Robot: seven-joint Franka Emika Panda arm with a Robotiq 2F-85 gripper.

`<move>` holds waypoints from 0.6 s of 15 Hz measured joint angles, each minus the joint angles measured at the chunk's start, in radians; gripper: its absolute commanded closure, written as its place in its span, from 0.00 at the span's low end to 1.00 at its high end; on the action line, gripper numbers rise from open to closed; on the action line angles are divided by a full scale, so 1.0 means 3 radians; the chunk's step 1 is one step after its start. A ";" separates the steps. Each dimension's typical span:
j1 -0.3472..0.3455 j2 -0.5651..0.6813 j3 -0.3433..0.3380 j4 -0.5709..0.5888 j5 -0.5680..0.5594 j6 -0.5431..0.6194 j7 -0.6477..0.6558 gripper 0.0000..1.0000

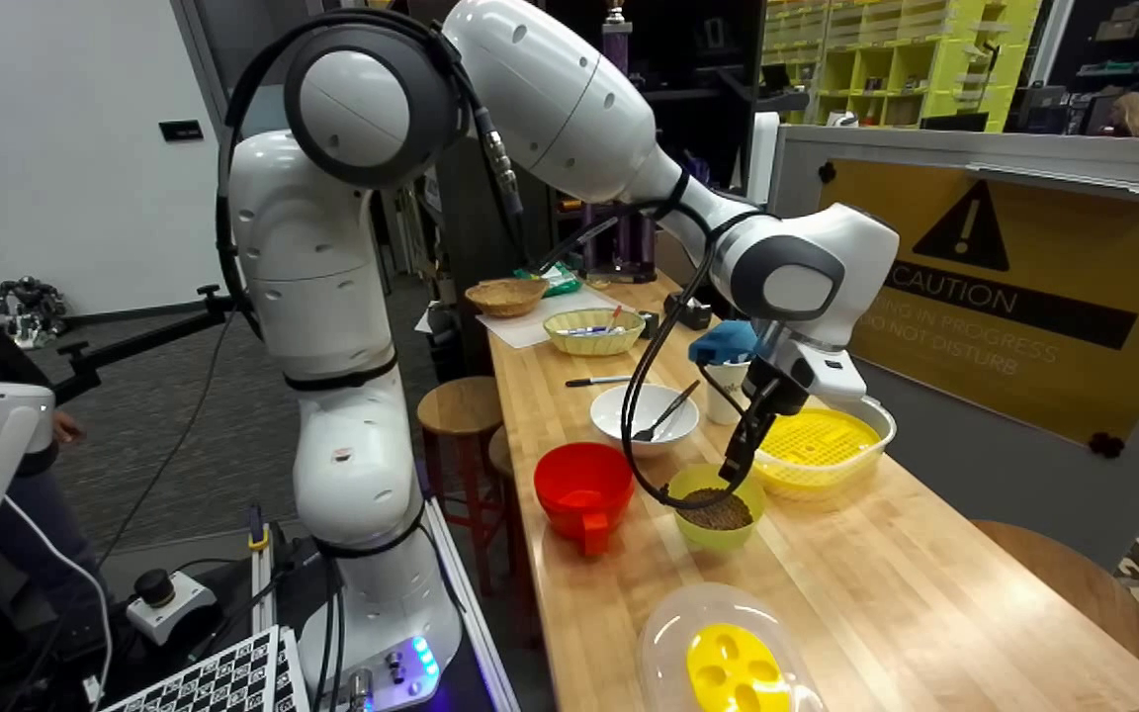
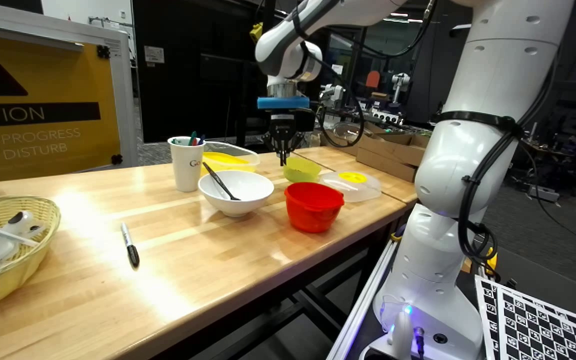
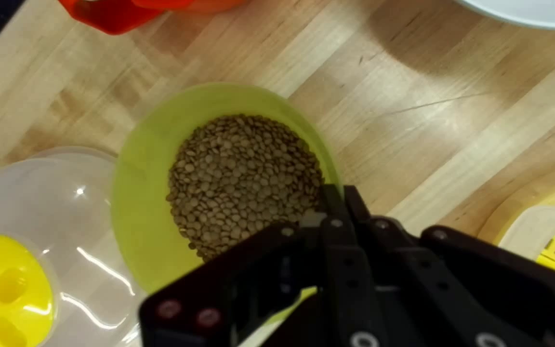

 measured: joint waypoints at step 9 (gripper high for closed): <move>0.0135 -0.0319 0.0216 0.0040 -0.0257 -0.0284 0.0105 0.99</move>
